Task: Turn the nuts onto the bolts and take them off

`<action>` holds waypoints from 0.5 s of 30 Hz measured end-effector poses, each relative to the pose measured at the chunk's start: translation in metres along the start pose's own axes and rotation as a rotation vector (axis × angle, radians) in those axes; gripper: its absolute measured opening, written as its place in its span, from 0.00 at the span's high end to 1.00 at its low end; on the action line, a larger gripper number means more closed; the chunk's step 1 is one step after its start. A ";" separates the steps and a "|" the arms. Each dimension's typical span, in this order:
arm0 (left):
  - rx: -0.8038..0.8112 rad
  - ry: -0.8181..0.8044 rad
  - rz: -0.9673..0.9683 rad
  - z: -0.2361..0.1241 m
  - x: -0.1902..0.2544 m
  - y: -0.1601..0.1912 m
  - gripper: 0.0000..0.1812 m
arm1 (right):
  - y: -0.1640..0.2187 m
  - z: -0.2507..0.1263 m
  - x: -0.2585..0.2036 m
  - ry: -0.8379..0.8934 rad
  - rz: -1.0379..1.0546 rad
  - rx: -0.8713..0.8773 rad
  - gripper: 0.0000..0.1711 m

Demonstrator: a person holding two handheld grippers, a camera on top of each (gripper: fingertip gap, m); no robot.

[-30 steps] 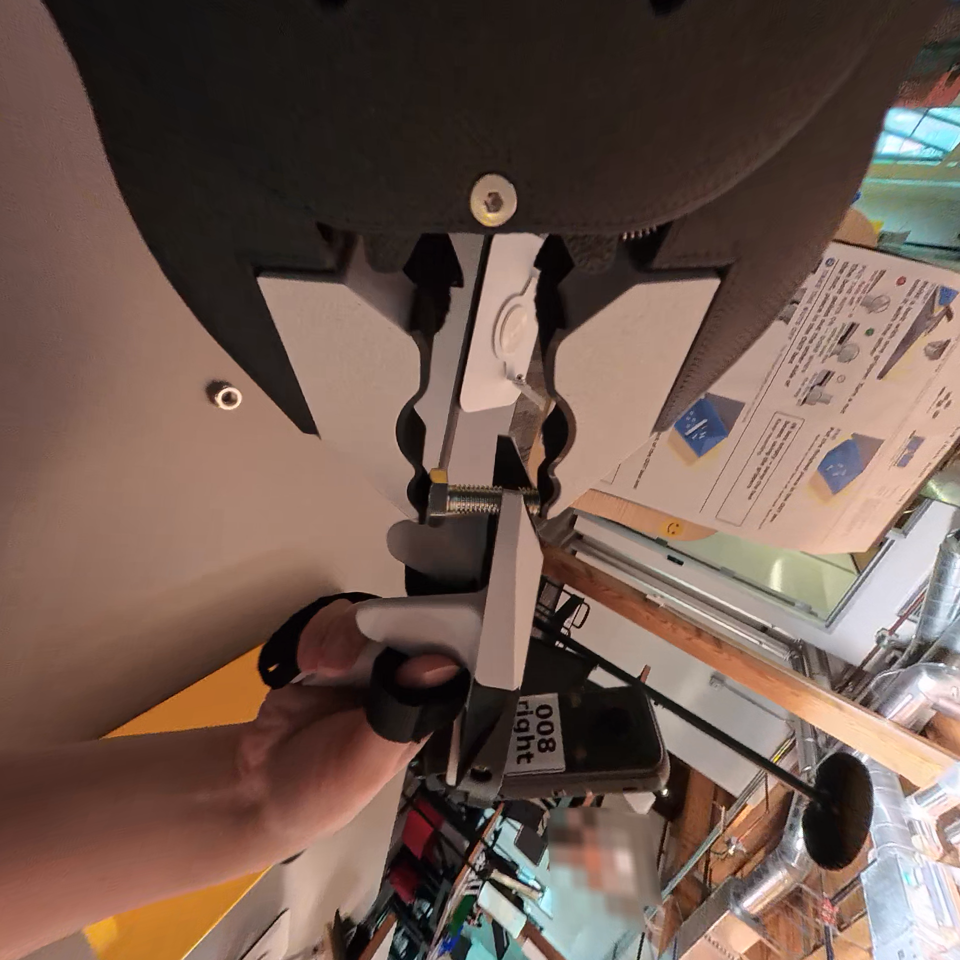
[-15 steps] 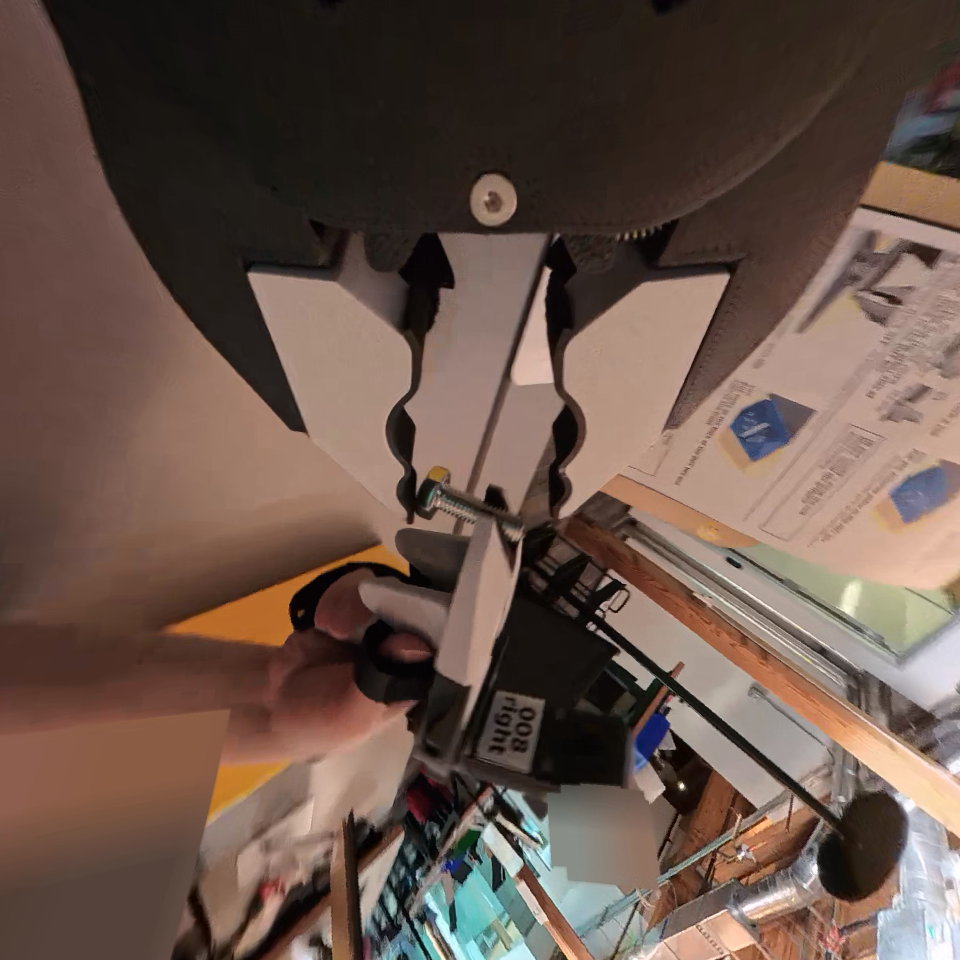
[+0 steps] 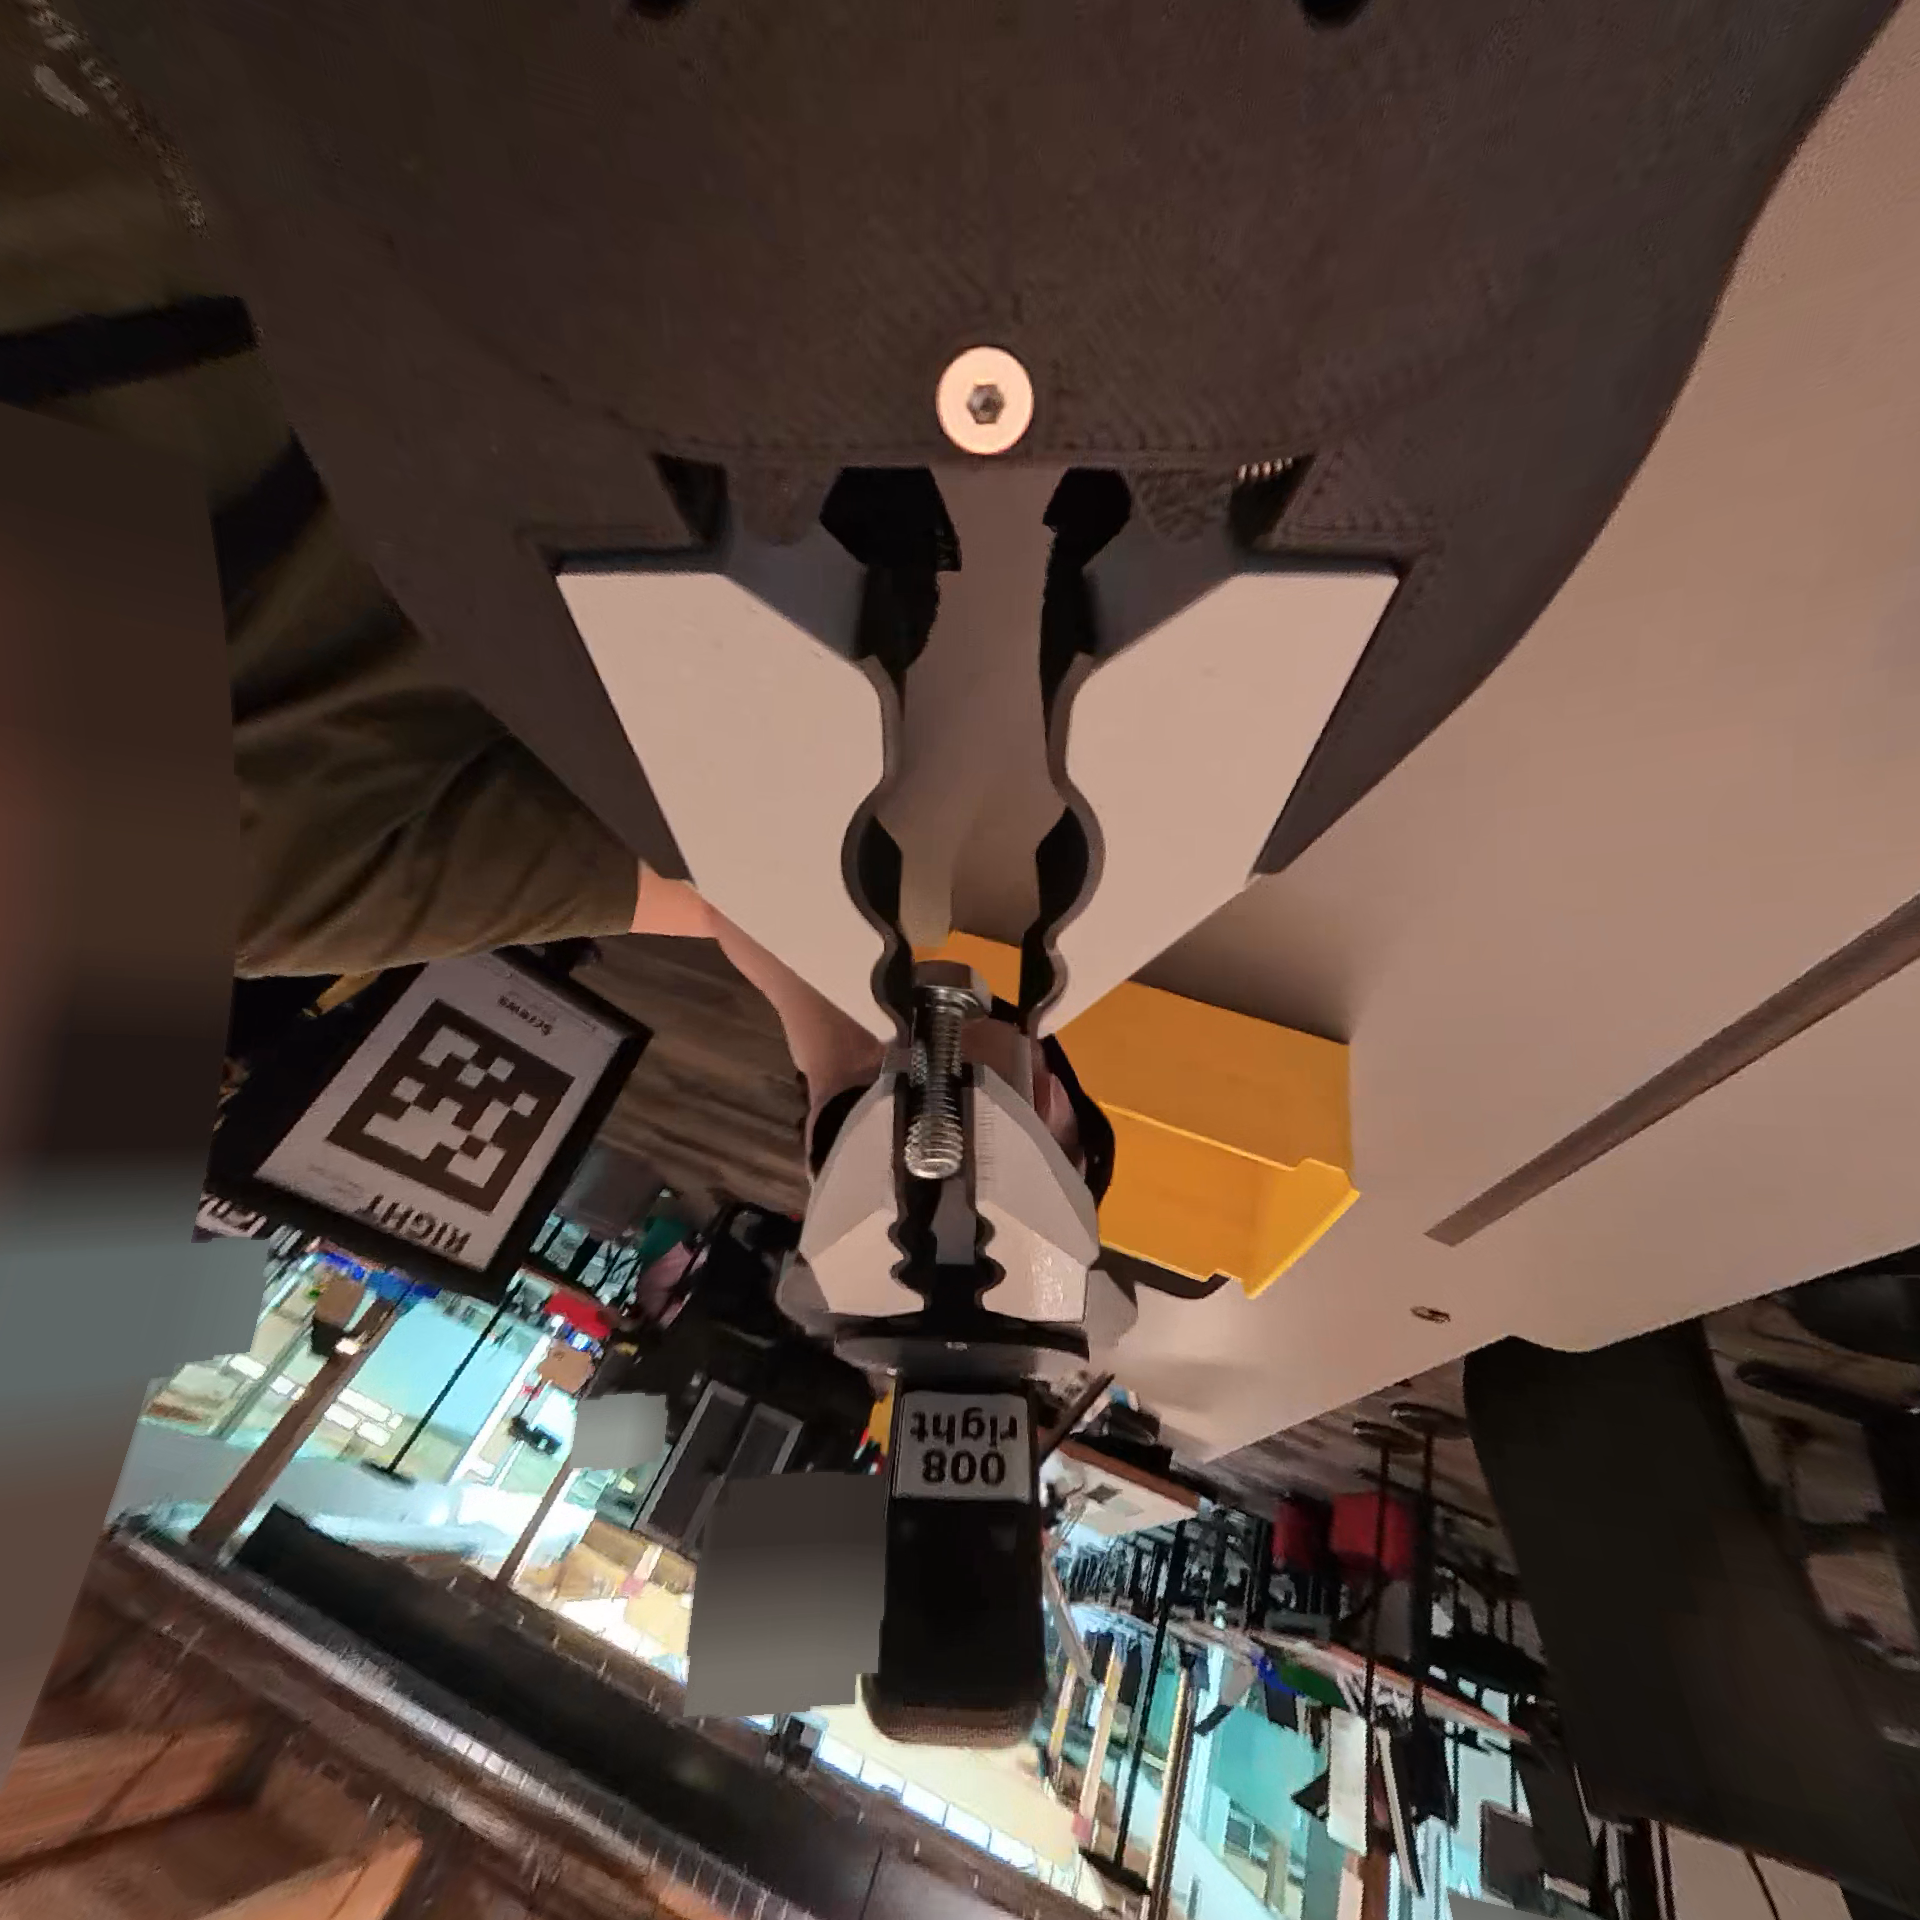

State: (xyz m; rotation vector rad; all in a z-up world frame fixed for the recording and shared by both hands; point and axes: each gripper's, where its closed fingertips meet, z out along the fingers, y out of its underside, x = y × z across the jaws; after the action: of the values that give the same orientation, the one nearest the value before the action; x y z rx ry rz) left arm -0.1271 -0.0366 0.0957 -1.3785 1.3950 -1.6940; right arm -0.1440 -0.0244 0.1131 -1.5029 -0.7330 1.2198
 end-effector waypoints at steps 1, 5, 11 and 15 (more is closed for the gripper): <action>-0.011 -0.012 0.013 0.001 -0.001 0.002 0.91 | 0.001 0.000 0.002 0.005 0.002 -0.005 0.96; -0.027 -0.032 0.058 0.003 -0.002 0.005 0.93 | 0.004 0.004 0.003 -0.002 0.017 -0.012 0.96; -0.031 -0.008 0.046 0.001 -0.001 0.007 0.93 | 0.004 0.005 0.003 0.002 0.002 -0.015 0.96; -0.065 0.000 0.030 -0.002 -0.001 0.013 0.93 | 0.010 0.009 0.003 0.002 -0.005 -0.044 0.96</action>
State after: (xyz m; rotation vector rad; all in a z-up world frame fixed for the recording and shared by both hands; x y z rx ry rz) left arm -0.1308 -0.0387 0.0836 -1.3855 1.4757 -1.6432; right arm -0.1531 -0.0215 0.1028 -1.5374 -0.7663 1.2048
